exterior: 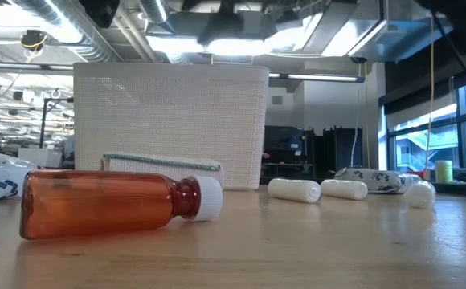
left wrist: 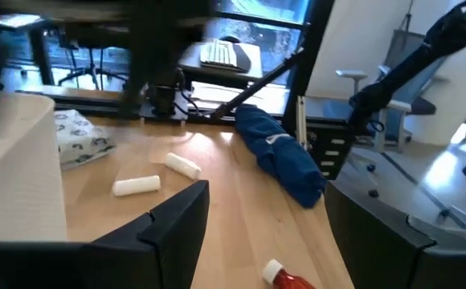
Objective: Pick & place medical supplies in basket/bin
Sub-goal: Put the red medicine bottle into the white bin
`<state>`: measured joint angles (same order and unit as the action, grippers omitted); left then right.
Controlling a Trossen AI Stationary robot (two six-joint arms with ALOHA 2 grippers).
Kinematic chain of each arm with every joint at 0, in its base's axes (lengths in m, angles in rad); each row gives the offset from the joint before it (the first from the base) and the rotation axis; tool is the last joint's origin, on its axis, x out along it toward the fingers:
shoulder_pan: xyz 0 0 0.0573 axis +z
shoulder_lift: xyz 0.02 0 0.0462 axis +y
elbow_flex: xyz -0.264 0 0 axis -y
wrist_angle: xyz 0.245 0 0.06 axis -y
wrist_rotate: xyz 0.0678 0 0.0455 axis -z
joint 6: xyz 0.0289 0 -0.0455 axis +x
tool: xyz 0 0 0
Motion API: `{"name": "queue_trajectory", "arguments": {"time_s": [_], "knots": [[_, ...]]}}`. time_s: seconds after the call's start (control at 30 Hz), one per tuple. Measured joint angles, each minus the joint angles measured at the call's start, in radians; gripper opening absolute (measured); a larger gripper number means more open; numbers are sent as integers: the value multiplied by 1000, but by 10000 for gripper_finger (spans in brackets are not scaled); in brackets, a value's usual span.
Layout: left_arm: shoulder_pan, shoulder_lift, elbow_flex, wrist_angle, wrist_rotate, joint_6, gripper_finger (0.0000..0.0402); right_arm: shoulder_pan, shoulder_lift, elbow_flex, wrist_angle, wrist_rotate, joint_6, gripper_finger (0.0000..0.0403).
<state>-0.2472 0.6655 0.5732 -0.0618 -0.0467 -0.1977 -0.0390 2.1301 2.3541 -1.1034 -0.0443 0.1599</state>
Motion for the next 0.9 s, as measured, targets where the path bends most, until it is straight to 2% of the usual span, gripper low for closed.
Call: {"name": "queue_trajectory", "arguments": {"time_s": [0.13, 0.27, 0.5, 0.7, 0.83, 0.9], "knots": [[-23, 7, 0, 6, 3, 2, 242, 149, -24, 2, -37, 139, 102, 379], [-94, 41, 0, 13, -23, -6, 240, 277, -41, 3, -87, 194, 221, 379], [-261, 201, 0, 36, -221, -95, 218, 436, -38, -77, -158, 217, 358, 379], [-372, 364, 0, 205, -338, -160, 209, 558, -37, -189, -195, 265, 412, 378], [-431, 437, 0, 311, -401, -211, 207, 628, -38, -277, -174, 352, 440, 378], [-462, 462, 0, 339, -436, -226, 207, 648, -40, -327, -157, 357, 460, 378]]}}
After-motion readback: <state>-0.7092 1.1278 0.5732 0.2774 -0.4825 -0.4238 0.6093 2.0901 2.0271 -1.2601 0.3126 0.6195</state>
